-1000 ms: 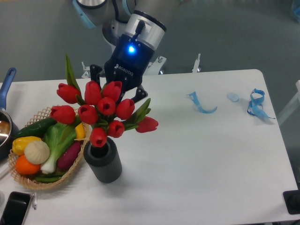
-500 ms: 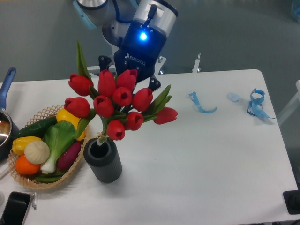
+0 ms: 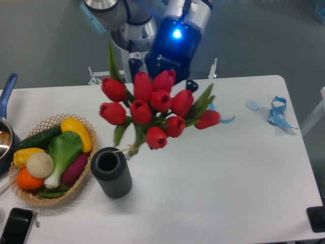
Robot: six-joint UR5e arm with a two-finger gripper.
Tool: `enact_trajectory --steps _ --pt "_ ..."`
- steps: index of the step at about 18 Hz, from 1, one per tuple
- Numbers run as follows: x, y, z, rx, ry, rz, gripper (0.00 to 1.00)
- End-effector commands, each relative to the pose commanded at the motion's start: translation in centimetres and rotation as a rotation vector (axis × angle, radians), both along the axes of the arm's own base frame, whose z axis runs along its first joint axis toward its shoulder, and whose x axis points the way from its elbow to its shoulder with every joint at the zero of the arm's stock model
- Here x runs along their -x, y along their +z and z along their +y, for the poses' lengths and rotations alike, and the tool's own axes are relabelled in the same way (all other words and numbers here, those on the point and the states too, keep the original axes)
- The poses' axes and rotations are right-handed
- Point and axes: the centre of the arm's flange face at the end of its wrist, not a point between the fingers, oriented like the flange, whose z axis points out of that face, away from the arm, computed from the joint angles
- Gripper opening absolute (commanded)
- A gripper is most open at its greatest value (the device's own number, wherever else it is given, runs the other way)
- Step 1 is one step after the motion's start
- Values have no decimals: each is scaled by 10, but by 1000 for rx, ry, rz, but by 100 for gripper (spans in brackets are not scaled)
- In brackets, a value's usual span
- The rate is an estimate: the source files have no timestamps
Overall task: Pick up the flowers from the vase
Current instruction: 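Carry the tulip bunch away from the vase over the table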
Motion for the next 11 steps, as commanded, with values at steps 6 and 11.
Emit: enact_trajectory --steps 6,11 --pt "61 -20 -34 20 60 41 25" --pt "79 -38 -40 33 53 55 25"
